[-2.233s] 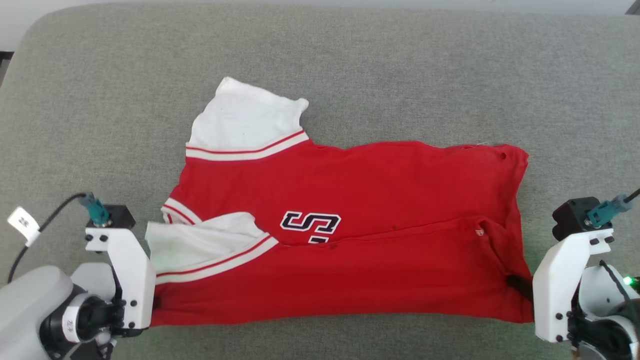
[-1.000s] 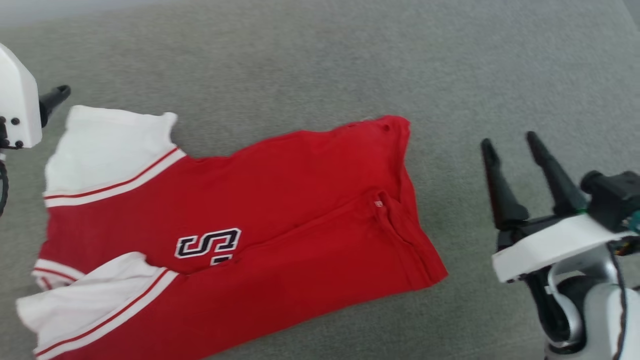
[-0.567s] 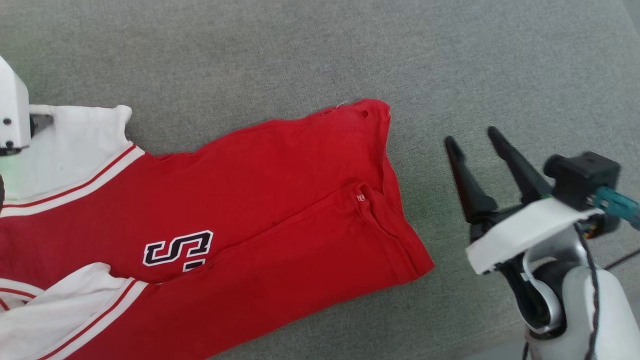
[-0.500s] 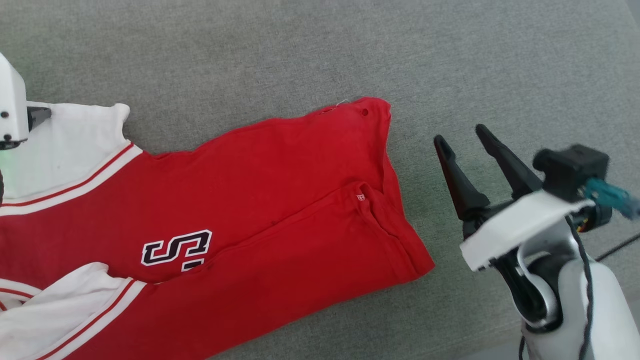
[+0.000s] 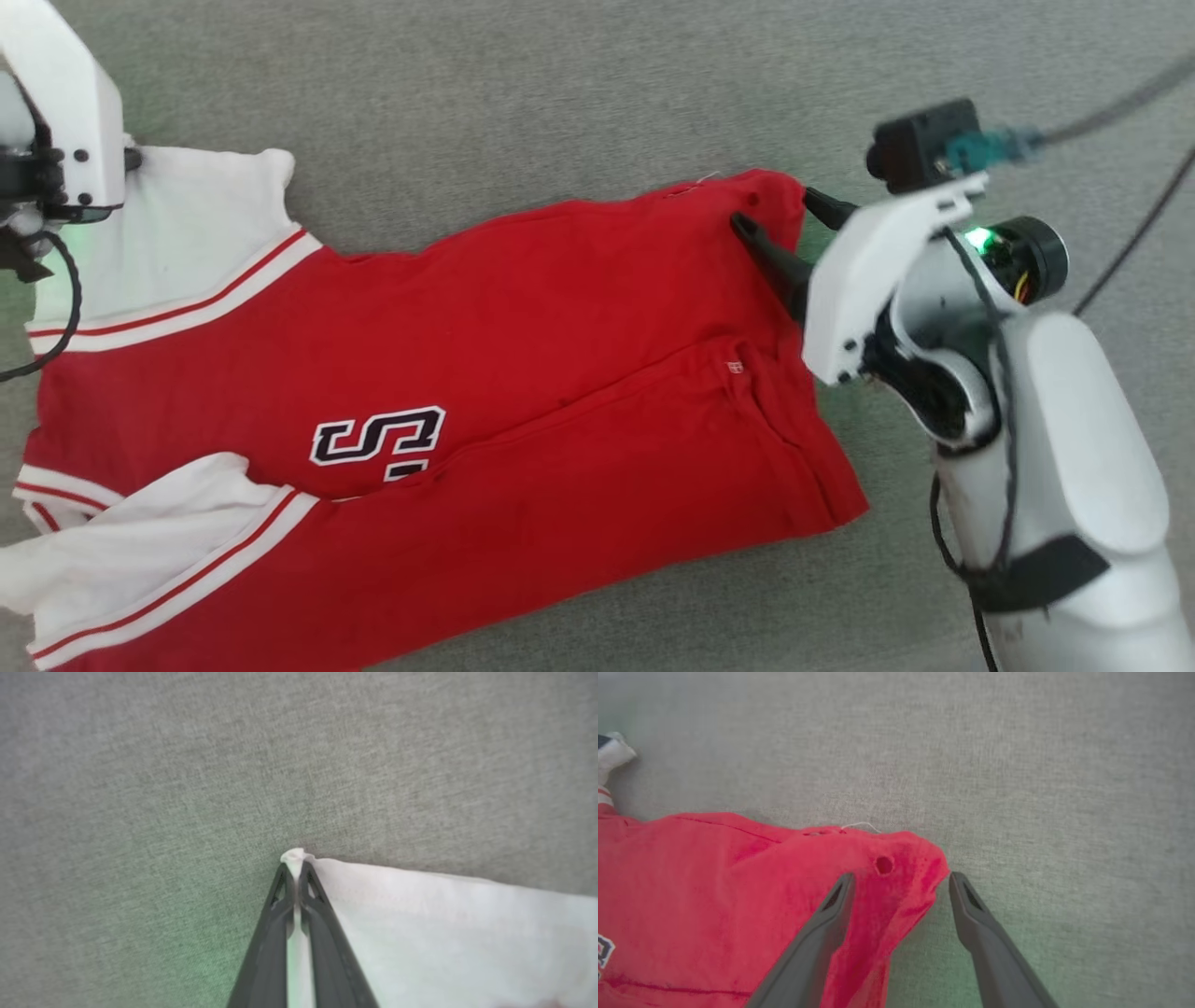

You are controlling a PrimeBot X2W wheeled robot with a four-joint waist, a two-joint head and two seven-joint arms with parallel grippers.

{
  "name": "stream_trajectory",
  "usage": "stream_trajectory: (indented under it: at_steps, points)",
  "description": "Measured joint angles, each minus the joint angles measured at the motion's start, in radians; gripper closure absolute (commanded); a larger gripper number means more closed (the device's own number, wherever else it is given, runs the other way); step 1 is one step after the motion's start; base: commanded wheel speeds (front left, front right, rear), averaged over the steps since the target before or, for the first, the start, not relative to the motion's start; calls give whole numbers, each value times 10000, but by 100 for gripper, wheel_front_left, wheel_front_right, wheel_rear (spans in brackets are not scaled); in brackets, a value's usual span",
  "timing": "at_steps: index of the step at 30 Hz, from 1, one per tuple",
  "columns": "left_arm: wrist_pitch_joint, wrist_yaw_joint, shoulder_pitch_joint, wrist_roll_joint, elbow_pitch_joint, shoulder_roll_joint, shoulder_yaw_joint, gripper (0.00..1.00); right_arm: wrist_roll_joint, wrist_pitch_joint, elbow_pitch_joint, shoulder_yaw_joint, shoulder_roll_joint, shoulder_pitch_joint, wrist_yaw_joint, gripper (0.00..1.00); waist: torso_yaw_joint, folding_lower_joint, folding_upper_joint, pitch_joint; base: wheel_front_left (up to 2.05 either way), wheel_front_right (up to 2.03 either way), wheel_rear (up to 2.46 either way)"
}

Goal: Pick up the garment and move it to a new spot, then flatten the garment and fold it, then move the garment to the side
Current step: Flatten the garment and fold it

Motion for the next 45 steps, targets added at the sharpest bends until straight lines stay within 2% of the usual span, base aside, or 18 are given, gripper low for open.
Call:
stream_trajectory:
  at_steps: [1,8,9,10,11,17,21,29,33,39,42,45]
  points:
    - [-75,-92,-105,2,157,-144,-4,100,-17,648,485,180,-50,-482,0,0,116,0,0,45,0,0,0]
    - [-364,-326,-329,2,623,-606,-25,100,226,2840,1906,652,-109,-1926,0,0,424,0,0,138,0,0,0]
    - [-403,-359,-337,2,681,-667,-38,100,224,3089,2023,754,-153,-2078,-2,51,466,0,0,143,0,0,0]
    - [-460,-374,-348,0,723,-725,-46,100,232,3281,2103,861,-222,-2210,-2,87,512,0,0,145,0,0,0]
    - [-522,-418,-355,0,757,-784,-52,100,274,3379,2153,909,-274,-2310,-2,100,561,0,0,144,0,0,0]
    - [-757,-543,-369,44,959,-1116,-199,100,454,3446,2096,1087,-619,-2330,0,100,899,0,-1,-47,0,0,0]
    - [-546,-594,-297,31,982,-1281,-360,100,554,3143,1712,832,-965,-1834,2,100,1170,0,0,-350,0,0,0]
    - [-19,-639,-263,73,353,-1133,-616,100,734,2805,391,334,-1494,-645,0,100,1734,0,-1,-1085,0,0,0]
    - [299,-629,-45,40,-267,-859,-709,100,813,2823,-453,117,-1726,17,2,100,2006,0,-1,-1418,0,0,0]
    - [690,-138,449,-40,-1818,-224,-773,100,813,3173,-1820,-257,-1977,938,2,100,2353,0,0,-1844,0,0,0]
    - [1012,314,939,-157,-2968,236,-811,100,940,3511,-2562,-443,-2046,1497,0,100,2508,0,0,-2016,0,0,0]
    - [1358,945,1473,-255,-4380,865,-861,100,1089,3866,-3283,-573,-2138,2012,0,100,2621,0,0,-2160,0,0,0]
